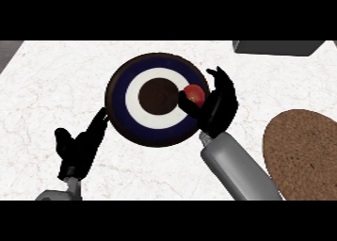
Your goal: Pick the pear from the placemat and place it in the plate
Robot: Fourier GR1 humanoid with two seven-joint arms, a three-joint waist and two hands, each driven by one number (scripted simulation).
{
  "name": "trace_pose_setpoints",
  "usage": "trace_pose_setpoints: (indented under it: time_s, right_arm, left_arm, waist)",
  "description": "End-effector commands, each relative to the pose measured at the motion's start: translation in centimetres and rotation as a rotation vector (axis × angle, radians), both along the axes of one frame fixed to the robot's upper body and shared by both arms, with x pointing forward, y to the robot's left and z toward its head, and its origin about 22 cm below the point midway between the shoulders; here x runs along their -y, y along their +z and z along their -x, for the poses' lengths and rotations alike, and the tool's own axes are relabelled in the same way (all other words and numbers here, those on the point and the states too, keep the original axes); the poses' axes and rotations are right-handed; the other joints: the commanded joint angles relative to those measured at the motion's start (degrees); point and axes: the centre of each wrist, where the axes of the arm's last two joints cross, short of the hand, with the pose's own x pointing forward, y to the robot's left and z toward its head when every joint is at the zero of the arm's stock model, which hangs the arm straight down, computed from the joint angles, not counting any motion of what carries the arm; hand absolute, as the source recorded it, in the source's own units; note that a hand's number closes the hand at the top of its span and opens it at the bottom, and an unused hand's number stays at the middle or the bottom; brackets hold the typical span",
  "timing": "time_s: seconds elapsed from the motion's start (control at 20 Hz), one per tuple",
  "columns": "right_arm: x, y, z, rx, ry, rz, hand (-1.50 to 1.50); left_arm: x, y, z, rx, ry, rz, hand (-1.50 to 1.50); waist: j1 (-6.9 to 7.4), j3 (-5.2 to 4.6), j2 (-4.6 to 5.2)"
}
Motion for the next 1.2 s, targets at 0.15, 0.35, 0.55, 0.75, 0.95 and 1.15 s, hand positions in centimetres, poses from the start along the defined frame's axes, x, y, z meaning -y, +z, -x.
trace_pose_setpoints:
  time_s: [0.15,0.35,0.55,0.75,0.95,1.15]
  right_arm:
    - [-1.3,-0.7,-0.8,0.197,0.059,-0.208,-1.50]
    - [-1.2,-0.1,-0.9,0.339,0.037,-0.317,-1.50]
    - [-1.0,-0.8,1.7,0.339,0.049,-0.395,-1.50]
    - [-2.1,-1.2,6.1,0.314,0.138,-0.478,-1.50]
    - [-1.5,-1.7,10.4,0.301,0.222,-0.503,-1.50]
    - [-2.2,-3.2,15.5,0.271,0.305,-0.490,-1.50]
  left_arm:
    - [0.4,-1.1,-0.1,-0.057,0.008,-0.012,0.00]
    - [-1.5,-1.1,0.7,-0.060,0.015,0.015,0.00]
    - [-1.0,-1.2,0.9,-0.080,0.060,0.000,0.00]
    - [-0.6,-1.8,0.5,-0.081,0.062,0.003,0.00]
    - [-1.4,-2.5,2.1,-0.075,0.068,0.015,0.00]
    - [-1.3,-1.9,1.2,-0.075,0.054,-0.007,0.00]
  waist:
    - [-0.89,-0.34,0.20]
    - [-0.99,-0.36,-0.03]
    - [-2.75,-0.34,-0.47]
    - [-3.30,-0.36,-0.54]
    - [-3.43,-0.32,-0.53]
    - [-3.82,-0.32,-0.60]
